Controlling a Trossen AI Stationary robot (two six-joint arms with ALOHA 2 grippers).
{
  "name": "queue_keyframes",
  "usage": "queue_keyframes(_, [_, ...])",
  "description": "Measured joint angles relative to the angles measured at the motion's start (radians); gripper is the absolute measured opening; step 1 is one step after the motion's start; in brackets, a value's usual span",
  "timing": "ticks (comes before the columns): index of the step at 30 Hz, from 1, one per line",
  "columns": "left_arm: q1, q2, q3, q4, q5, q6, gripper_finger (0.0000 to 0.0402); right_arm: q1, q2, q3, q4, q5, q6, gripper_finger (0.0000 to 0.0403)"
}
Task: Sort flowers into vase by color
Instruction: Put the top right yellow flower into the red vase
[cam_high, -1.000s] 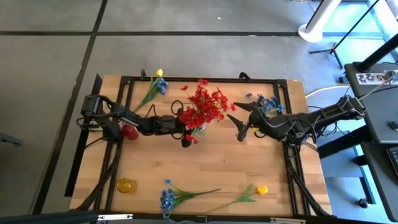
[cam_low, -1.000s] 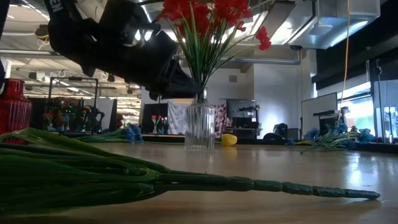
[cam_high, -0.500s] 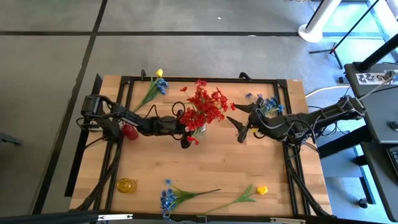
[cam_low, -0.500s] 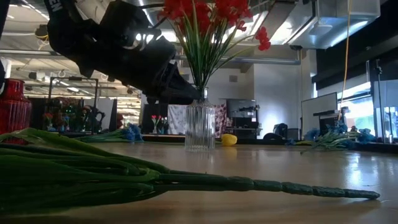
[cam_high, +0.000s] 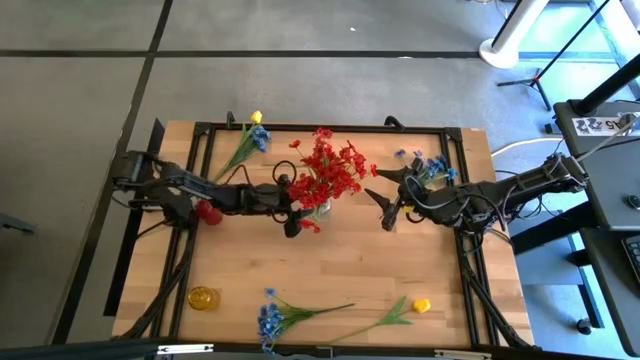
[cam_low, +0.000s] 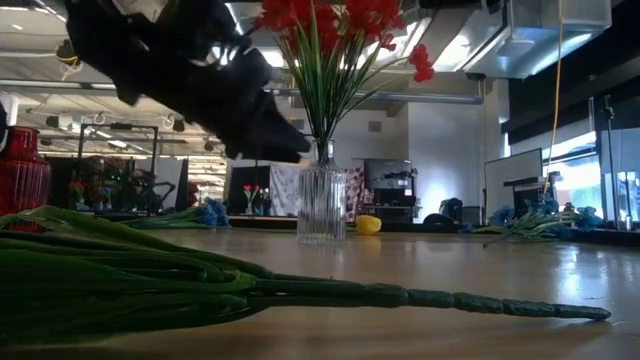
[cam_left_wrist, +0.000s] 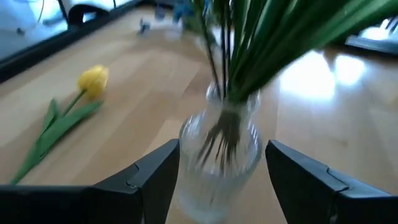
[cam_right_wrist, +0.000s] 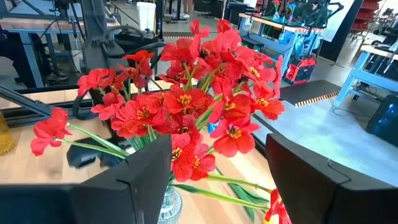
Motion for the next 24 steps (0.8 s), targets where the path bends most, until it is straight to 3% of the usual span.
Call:
queue_keyframes(8, [0.001, -0.245, 0.0, -0.48, -0.07, -0.023, 0.0235, 0.0, 0.0, 0.0, -0.008, -0.012, 0.0, 0.026])
queue_keyframes(13, [0.094, -0.326, 0.0, -0.622, -0.139, -0.005, 0.0221, 0.038, -0.026, 0.0, 0.006, -0.024, -0.052, 0.026])
queue_keyframes(18, [0.297, -0.271, -0.002, -0.605, 0.005, 0.078, 0.02, 0.173, -0.105, 0.002, 0.055, 0.094, -0.157, 0.026])
queue_keyframes(24, [0.48, -0.169, 0.034, -0.523, 0.204, 0.135, 0.0199, 0.281, -0.133, 0.002, 0.044, 0.117, -0.13, 0.026])
